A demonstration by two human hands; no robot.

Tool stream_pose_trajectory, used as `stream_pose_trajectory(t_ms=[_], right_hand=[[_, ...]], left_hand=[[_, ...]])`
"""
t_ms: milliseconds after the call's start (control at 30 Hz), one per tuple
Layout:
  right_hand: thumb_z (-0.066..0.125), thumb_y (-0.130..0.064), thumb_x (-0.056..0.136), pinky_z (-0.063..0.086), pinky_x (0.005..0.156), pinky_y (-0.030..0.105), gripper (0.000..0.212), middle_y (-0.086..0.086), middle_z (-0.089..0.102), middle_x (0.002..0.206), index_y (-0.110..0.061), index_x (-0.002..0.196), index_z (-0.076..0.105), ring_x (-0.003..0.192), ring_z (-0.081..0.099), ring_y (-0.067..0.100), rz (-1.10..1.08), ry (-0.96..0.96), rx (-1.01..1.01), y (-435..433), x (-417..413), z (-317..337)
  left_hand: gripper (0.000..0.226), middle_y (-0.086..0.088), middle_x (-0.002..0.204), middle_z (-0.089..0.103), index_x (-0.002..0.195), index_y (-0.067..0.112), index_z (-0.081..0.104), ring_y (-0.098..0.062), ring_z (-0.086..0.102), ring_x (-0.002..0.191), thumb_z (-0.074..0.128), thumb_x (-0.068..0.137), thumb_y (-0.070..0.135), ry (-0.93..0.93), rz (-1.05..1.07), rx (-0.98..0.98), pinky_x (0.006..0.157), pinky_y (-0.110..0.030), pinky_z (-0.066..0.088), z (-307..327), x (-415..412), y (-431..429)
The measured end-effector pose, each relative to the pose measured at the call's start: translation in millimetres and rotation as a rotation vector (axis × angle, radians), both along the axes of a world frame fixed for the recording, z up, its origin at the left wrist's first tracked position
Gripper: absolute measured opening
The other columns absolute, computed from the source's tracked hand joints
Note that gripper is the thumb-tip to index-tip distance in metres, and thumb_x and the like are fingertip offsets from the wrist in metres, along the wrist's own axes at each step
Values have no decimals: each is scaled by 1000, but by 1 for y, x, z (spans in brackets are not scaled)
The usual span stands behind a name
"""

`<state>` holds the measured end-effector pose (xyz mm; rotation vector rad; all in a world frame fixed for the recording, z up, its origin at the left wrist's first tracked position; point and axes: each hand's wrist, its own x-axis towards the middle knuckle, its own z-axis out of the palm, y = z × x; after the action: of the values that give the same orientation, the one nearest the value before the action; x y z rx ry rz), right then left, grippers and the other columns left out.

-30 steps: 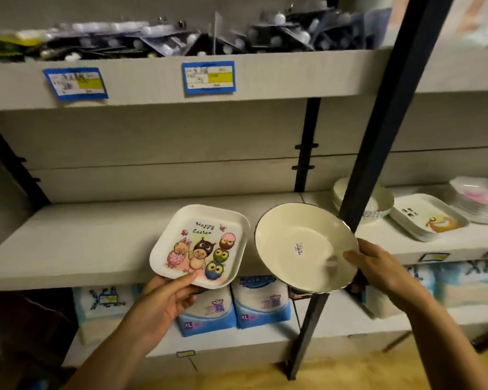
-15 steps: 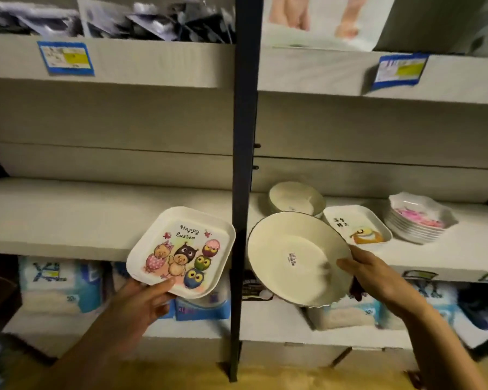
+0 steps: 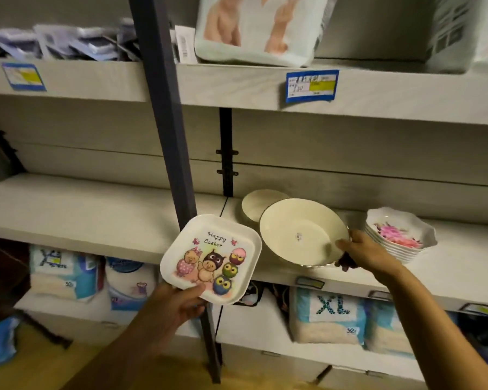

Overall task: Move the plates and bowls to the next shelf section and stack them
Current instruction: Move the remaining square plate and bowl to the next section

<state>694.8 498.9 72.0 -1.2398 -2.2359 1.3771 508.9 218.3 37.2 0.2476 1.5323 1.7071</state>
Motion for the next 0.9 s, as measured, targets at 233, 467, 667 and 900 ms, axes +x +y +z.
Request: stream_pose_trajectory(t_ms=[233,467,667,900], right_hand=[[43,-18,91,50,63,37,31,12,65,62,5,81,62,64,59,29,-148,39,31,69,-86,-26],[36,-29,97,43,95,41,45,27,57,124,6,121,48,116,53,40,-225,-76,83,82,-145,-49],[34,-27,99,40,98,36,43,24,54,131,4,122,52,123,48,37,-177,-197,110,81,-158,-60],[47,-26,94,43,98,36,41,20,56,128,1,124,53,119,53,34,-91,-289,115,75,-149,-68]], left_hand=[[36,-12,111,67,117,15,55,-23,67,89,58,85,-1,12,65,30,57,-26,59,2,7,45],[42,-13,117,63,122,15,50,-25,66,97,57,84,-2,6,78,51,61,-28,60,6,4,71],[45,-14,121,61,126,14,48,-26,64,101,58,84,0,12,74,54,62,-27,60,8,5,80],[44,-13,114,65,125,12,49,-25,66,96,59,84,0,-16,90,32,65,-28,60,8,7,86]])
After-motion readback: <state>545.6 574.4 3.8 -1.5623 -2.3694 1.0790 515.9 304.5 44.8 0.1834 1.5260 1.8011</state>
